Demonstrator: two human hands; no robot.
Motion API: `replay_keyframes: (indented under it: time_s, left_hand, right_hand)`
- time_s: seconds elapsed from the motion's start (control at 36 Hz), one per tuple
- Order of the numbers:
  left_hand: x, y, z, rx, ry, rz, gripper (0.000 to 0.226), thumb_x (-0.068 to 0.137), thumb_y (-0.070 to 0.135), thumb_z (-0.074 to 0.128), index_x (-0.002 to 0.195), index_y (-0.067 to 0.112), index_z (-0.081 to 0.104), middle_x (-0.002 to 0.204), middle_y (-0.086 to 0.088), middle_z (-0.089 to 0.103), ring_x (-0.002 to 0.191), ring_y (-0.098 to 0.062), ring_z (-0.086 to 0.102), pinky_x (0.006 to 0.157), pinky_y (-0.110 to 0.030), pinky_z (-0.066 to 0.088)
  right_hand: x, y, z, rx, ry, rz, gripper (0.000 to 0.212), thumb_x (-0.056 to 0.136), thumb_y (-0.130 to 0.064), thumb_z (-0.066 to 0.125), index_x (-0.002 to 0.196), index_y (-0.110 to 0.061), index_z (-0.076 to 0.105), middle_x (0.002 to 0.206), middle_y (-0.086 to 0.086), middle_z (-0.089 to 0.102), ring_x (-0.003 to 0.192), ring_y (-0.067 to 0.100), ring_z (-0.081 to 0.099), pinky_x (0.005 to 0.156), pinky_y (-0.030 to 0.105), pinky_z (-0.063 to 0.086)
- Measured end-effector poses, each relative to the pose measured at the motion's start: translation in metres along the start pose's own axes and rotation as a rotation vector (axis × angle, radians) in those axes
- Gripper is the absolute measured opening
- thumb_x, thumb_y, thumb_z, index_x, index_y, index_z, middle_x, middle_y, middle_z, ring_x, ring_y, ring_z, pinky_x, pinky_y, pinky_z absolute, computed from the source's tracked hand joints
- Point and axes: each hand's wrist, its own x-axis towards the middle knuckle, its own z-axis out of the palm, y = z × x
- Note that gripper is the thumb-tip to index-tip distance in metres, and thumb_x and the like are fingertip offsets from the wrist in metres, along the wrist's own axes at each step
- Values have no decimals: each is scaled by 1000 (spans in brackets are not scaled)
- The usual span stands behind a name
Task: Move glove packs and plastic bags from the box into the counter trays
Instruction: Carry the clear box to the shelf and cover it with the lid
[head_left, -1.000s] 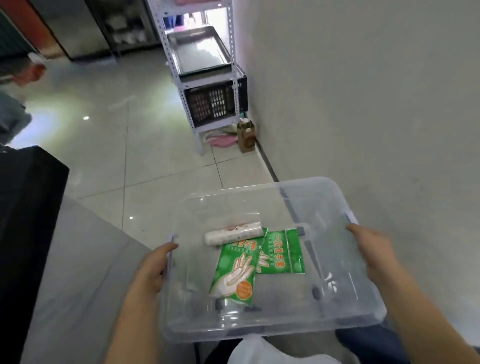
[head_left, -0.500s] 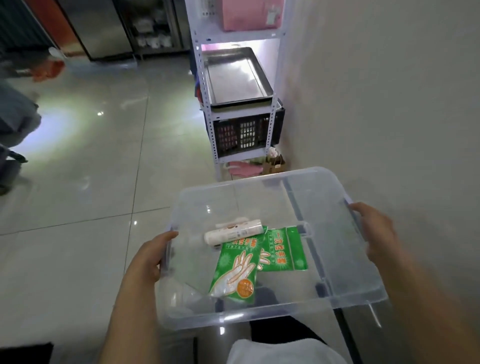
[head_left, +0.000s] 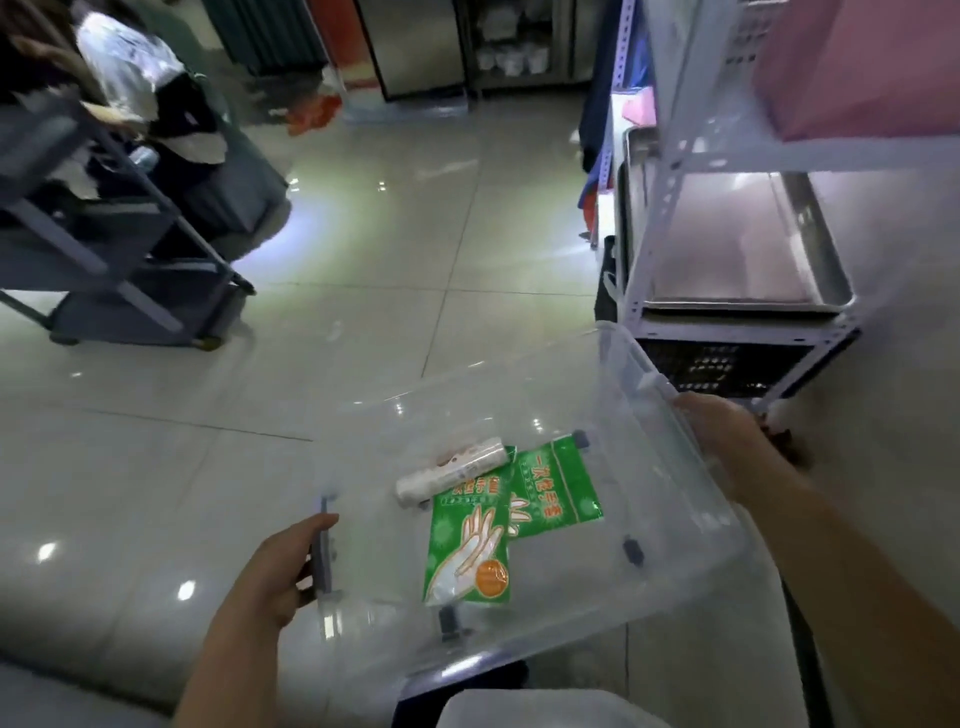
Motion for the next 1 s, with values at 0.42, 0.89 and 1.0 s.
replay_keyframes:
  time_s: [0.42,0.89,1.0]
  left_hand:
    - [227,297,-32,82,-109,72,33,84,27,75,101,0,64,94,-21,68,80,-36,64,43,-38,56]
    - [403,641,136,328,-232,204,22,87,21,71,93,2,63,85,-18,63,75,-29,60,87,-47,51]
    - [428,717,184,411,-252,194,16,88,19,69,88,4,63,85,-17,61,77,-29,59,80,-44,51]
  right_hand:
    - [153,-218,223,-160,-62,33,28,77,-32,67,53,-18,69,48,2,61,42,17,59,41,20,45]
    - [377,-355,301,130,191,80,37,87,-29,67,107,2,65,90,17,60,78,32,58,77,42,49]
    - [432,-386,310,232,234,182,38,81,-31,70,106,-2,63,83,13,58,73,27,57,67,38,49]
